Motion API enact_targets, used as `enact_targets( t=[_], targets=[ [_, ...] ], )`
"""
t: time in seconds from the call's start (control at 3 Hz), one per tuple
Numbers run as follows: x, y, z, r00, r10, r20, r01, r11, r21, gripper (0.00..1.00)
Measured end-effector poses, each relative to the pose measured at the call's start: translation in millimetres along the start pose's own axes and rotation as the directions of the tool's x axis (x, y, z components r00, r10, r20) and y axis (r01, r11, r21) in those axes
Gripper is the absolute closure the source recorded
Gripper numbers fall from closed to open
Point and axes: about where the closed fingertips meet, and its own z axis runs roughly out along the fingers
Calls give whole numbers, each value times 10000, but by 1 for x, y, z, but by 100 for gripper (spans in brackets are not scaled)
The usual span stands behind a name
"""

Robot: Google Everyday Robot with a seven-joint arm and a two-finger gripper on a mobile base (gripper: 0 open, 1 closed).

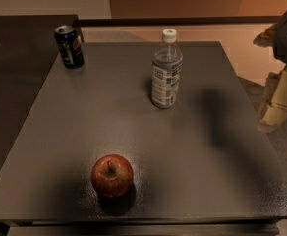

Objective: Move blue plastic bottle near apple

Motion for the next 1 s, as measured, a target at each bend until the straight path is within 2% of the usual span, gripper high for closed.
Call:
enact_targets(
  t=[0.33, 0.67, 1.0],
  targets=[
    [0, 0, 0, 10000, 0, 1, 0, 10000, 2, 0],
    [-6, -3, 3, 9994, 190, 306, -193, 9998, 79, 0],
    [-15, -14, 15, 9879, 857, 1290, -859, 9963, -35, 0]
  ],
)
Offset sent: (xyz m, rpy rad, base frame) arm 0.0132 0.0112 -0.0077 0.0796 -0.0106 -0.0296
